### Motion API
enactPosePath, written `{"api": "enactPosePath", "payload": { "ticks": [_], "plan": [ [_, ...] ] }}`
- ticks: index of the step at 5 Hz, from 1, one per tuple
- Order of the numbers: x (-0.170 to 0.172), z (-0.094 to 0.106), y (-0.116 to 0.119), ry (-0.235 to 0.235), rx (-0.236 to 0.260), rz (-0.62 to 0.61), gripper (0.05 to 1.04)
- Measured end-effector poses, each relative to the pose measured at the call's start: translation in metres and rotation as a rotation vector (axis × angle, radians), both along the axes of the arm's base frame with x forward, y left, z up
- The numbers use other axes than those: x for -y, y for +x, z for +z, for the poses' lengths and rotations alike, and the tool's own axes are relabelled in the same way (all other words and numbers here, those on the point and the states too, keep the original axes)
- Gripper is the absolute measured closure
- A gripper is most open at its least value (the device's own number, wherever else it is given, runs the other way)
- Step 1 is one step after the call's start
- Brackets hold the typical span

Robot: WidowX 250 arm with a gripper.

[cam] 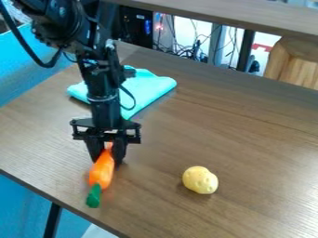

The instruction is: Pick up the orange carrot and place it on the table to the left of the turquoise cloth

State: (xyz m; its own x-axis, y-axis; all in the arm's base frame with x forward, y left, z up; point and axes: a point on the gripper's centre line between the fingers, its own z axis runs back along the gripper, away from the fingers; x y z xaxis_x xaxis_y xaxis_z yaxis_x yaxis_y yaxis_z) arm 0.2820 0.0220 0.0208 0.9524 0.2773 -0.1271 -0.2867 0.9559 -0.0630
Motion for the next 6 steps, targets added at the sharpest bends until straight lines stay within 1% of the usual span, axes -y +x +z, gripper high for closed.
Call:
{"api": "enactPosePath", "payload": {
  "ticks": [1,2,3,4,5,6],
  "plan": [
    [-0.004,0.032,-0.003,0.021,0.049,-0.121,0.622],
    [-0.005,0.058,-0.012,0.033,0.080,-0.179,0.622],
    [-0.017,0.071,-0.027,0.048,0.059,-0.197,0.622],
    [-0.043,0.076,-0.047,0.082,0.025,-0.151,0.622],
    [-0.073,0.077,-0.060,0.107,-0.007,-0.129,0.621],
    [-0.096,0.078,-0.057,0.137,-0.001,-0.101,0.622]
  ]
}}
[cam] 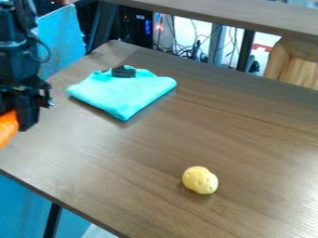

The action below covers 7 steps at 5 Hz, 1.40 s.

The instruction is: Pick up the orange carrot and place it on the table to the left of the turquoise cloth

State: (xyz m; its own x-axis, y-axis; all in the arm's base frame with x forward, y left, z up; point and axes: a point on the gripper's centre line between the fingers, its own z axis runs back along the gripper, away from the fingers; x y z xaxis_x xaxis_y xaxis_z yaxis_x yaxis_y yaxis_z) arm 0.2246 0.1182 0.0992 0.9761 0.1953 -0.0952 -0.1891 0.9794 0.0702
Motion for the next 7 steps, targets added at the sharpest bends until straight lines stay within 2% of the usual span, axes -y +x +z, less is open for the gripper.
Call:
{"api": "enactPosePath", "payload": {
  "ticks": [1,2,3,4,5,7],
  "plan": [
    [-0.013,-0.004,0.014,0.021,0.043,0.042,0.622],
    [-0.033,-0.010,0.034,0.016,0.085,0.054,0.622],
    [-0.044,-0.026,0.051,0.008,0.099,0.050,0.622],
    [-0.056,-0.042,0.070,-0.010,0.057,0.073,0.622],
    [-0.067,-0.057,0.083,-0.006,-0.022,0.100,0.622],
    [-0.059,-0.071,0.108,0.002,-0.068,0.090,0.622]
  ]
}}
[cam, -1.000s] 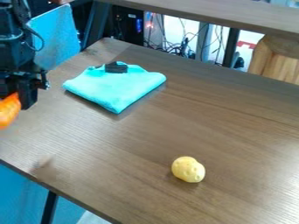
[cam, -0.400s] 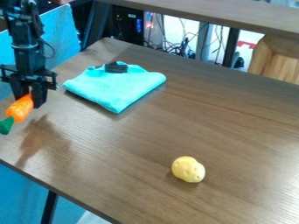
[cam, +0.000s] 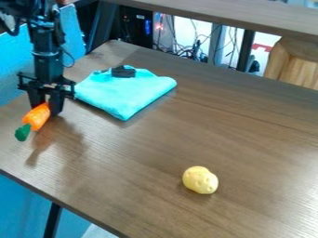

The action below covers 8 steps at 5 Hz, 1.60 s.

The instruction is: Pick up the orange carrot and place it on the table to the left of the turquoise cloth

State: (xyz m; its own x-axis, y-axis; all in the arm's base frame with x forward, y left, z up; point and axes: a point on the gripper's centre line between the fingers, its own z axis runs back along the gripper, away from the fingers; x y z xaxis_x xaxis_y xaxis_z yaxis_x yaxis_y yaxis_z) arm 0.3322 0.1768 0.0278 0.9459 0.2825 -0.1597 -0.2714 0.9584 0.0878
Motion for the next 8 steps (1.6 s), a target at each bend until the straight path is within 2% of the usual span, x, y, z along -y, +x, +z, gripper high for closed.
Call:
{"api": "enactPosePath", "payload": {
  "ticks": [1,3,4,5,6,8],
  "plan": [
    [0.0042,-0.0045,0.0033,0.005,-0.020,-0.005,0.623],
    [0.0047,-0.0052,0.0061,0.007,-0.018,-0.010,0.624],
    [0.0054,-0.0064,0.0043,0.005,-0.025,-0.007,0.553],
    [0.0066,-0.0060,0.0045,-0.001,-0.021,-0.004,0.296],
    [0.0083,-0.0066,0.0030,-0.007,-0.021,-0.002,0.116],
    [0.0092,-0.0059,0.0027,-0.013,-0.023,-0.004,0.107]
  ]
}}
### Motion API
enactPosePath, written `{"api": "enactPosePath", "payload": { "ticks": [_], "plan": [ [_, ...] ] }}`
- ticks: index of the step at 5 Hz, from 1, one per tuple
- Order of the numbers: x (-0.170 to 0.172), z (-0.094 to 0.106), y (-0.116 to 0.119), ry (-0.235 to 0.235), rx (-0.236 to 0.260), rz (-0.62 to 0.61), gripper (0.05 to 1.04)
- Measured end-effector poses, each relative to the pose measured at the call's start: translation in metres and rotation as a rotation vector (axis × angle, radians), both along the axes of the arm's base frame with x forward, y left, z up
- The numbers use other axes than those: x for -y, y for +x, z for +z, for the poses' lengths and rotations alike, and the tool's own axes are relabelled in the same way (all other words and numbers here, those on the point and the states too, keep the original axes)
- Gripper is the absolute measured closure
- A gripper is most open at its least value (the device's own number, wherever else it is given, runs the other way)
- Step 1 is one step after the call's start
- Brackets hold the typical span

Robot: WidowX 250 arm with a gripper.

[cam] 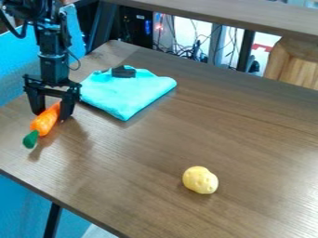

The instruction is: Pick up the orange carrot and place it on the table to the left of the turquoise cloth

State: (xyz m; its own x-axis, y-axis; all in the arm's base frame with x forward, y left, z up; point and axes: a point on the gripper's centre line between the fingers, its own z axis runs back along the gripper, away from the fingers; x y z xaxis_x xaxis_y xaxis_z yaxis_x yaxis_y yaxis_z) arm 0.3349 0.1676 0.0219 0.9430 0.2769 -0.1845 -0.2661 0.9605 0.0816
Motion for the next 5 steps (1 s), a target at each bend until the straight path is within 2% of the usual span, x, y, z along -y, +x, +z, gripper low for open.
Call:
{"api": "enactPosePath", "payload": {
  "ticks": [5],
  "plan": [
    [0.0006,0.0004,-0.0010,-0.011,-0.004,0.004,0.106]
  ]
}}
